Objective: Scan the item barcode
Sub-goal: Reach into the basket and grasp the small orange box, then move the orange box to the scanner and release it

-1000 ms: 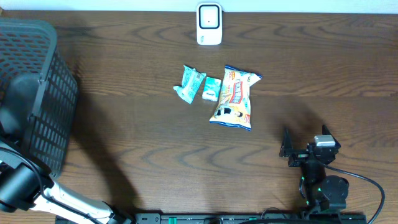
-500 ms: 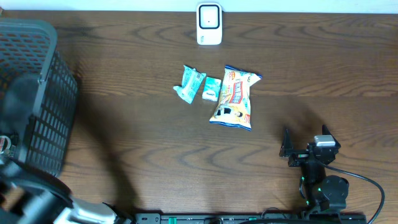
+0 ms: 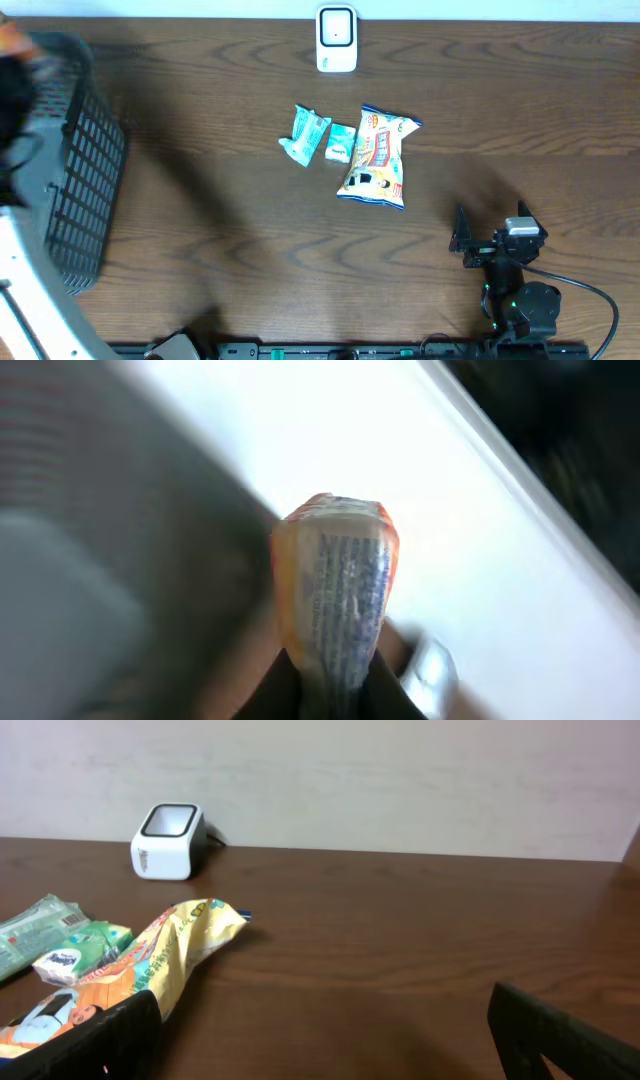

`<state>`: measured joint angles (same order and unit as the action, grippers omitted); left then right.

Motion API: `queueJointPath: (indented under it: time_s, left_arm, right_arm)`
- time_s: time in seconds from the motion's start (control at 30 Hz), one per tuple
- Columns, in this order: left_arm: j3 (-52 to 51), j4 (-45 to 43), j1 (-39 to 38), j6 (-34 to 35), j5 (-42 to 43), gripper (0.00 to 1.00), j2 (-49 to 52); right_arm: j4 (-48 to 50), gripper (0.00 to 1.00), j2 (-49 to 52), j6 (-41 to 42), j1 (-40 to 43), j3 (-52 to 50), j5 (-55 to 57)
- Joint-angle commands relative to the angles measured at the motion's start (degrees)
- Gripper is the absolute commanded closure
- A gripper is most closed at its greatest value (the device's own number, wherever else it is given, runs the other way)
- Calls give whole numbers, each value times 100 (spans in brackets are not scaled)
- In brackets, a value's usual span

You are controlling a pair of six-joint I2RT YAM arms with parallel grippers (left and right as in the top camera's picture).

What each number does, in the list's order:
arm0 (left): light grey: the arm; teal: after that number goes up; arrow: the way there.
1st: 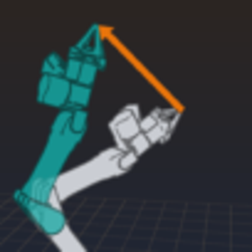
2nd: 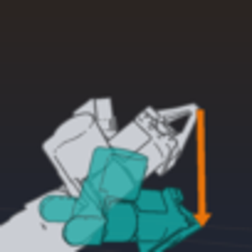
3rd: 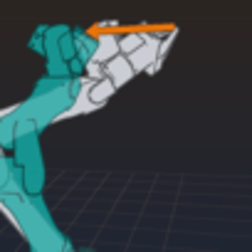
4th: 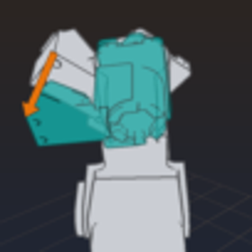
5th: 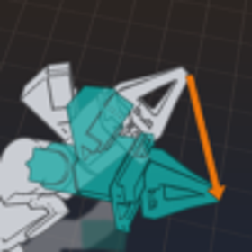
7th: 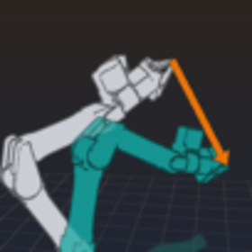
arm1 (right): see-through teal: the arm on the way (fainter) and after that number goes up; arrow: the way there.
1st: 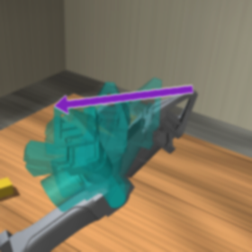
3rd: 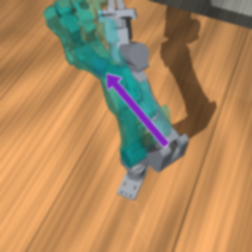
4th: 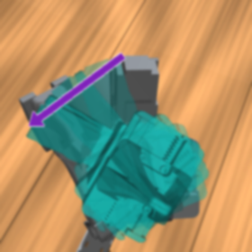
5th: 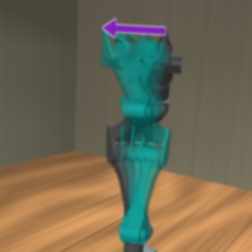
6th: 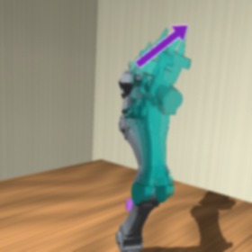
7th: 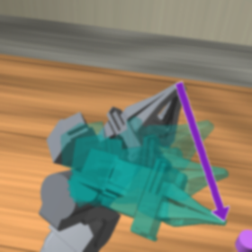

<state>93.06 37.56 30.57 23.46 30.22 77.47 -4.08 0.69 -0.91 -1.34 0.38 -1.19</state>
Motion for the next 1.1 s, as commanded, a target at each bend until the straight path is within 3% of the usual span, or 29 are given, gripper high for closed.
queueJointPath:
  time_s: [0.0, 0.27, 0.4, 0.57, 0.7, 0.77, 0.8, 1.07]
  left_arm:
    - [-17, 11, -892, -1204, 662, 93, 63]
    - [-192, 50, -2809, -1384, 612, 92, 1252]
    - [-192, 109, -3362, -1381, 205, 92, 2063]
    - [-192, 181, -3853, -1637, -527, 83, 2962]
    - [-192, 256, -4113, -2149, -549, 55, 3418]
    - [-192, 256, -4170, -2197, -787, 31, 3488]
    - [-192, 260, -4177, -2194, -1029, 27, 3486]
    - [59, 367, -3842, -2194, -2350, 25, 2675]
  right_arm:
    - [-37, 1, -31, 0, 17, -2, 39]
    - [-37, 1, -31, 0, 17, -2, 39]
    - [-37, 1, -31, 0, 17, -2, 39]
    - [-37, 1, -31, 0, 17, -2, 39]
    - [-37, 1, -31, 0, 17, -2, 39]
    - [-37, 1, -31, 0, 17, -2, 39]
    - [-37, 1, -31, 0, 17, -2, 39]
    - [-37, 1, -31, 0, 17, -2, 39]
